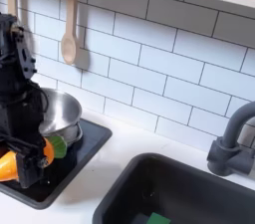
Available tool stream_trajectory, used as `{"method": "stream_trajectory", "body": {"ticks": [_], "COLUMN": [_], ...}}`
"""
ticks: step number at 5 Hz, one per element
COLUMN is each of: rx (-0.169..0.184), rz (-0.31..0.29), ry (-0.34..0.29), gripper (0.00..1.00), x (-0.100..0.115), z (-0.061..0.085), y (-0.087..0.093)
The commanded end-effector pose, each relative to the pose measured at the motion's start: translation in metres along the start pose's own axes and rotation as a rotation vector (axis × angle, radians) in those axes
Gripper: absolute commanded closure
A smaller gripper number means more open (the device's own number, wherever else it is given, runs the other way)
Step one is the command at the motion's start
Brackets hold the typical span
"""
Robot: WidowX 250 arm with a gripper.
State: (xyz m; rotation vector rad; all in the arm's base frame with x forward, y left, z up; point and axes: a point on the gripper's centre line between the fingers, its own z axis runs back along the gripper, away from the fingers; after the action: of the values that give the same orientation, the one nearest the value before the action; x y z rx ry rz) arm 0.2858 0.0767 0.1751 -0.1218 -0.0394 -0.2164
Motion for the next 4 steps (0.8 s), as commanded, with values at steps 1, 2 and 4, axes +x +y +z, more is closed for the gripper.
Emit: {"method": "stream_trajectory", "body": {"ticks": [1,2,4], "rx": [-0.021,-0.019,-0.020], "rz": [0.052,0.084,0.159], "ry": [-0.046,-0.064,-0.068], "gripper": [1.00,1.00,1.00], "x": [-0.002,-0.001,0.004], "z": [0.030,0.040,0.043], "y": [0.005,0.015,0.045]}}
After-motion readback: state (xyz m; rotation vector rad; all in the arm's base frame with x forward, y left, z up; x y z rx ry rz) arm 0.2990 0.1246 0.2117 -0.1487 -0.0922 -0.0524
